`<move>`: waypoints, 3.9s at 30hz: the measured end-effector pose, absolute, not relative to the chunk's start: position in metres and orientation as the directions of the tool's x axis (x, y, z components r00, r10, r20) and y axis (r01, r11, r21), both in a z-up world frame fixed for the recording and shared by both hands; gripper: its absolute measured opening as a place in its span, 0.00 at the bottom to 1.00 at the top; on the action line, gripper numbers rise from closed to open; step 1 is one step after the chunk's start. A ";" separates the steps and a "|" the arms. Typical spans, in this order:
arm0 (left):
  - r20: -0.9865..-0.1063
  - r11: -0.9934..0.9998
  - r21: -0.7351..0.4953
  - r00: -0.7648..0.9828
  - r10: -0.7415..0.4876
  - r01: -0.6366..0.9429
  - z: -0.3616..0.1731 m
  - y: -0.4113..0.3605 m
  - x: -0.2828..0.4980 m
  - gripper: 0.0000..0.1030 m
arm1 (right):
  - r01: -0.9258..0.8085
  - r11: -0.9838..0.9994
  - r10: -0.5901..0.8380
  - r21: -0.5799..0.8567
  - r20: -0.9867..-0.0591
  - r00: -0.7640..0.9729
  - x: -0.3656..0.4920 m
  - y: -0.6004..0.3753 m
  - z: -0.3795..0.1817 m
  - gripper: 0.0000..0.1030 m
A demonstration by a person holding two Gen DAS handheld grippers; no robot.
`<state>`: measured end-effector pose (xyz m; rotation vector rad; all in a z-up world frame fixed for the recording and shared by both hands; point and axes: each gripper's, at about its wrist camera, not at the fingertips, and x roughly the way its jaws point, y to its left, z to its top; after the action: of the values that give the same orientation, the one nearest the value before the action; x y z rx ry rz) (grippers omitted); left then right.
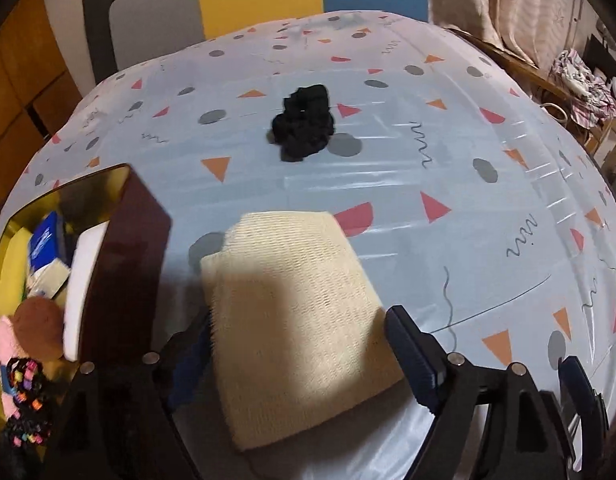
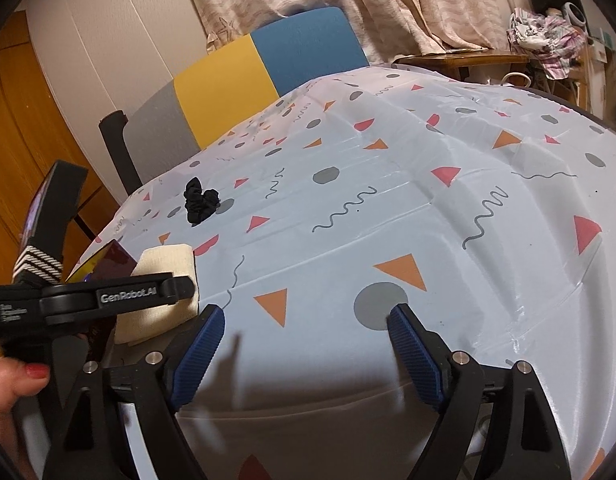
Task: Organize soft objects
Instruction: 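Move the left tool over the cream mesh cloth on the table, then close the left tool on the edge of the cream mesh cloth, then lift the cream cloth with the left tool and carry it toward the tray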
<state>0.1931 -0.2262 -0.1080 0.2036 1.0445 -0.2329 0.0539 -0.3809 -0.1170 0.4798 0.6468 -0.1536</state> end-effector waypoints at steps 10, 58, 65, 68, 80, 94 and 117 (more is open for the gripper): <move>-0.842 0.951 0.082 0.531 -0.093 0.298 -0.114 -0.238 0.190 0.85 | 0.275 0.876 0.023 0.396 -0.604 0.796 0.053 -0.382 -0.118 0.85; -0.762 0.917 -0.184 0.539 -0.360 0.353 -0.103 -0.200 0.148 0.52 | 0.258 0.863 0.052 0.434 -0.585 0.809 0.051 -0.387 -0.120 0.87; -0.756 0.908 -0.151 0.546 -0.361 0.391 -0.105 -0.200 0.148 0.13 | 0.258 0.862 0.053 0.436 -0.584 0.810 0.051 -0.387 -0.120 0.87; -0.740 0.907 -0.196 0.551 -0.386 0.372 -0.101 -0.191 0.147 0.07 | 0.256 0.861 0.055 0.439 -0.582 0.811 0.051 -0.387 -0.120 0.87; -0.758 0.957 -0.139 0.594 -0.268 0.254 -0.100 -0.178 0.127 0.62 | 0.251 0.857 0.062 0.449 -0.575 0.816 0.049 -0.388 -0.120 0.87; -0.757 0.837 -0.510 0.358 -0.547 0.198 -0.118 -0.177 0.150 0.11 | 0.248 0.854 0.068 0.458 -0.570 0.819 0.049 -0.390 -0.119 0.87; -0.672 0.816 -0.475 0.463 -0.578 0.329 -0.085 -0.146 0.121 0.04 | 0.229 0.870 0.087 0.437 -0.593 0.800 0.055 -0.388 -0.112 0.87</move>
<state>0.1211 -0.1462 -0.0854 -0.2967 0.9347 -0.5675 0.0549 -0.3876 -0.1119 0.5188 0.6455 -0.0797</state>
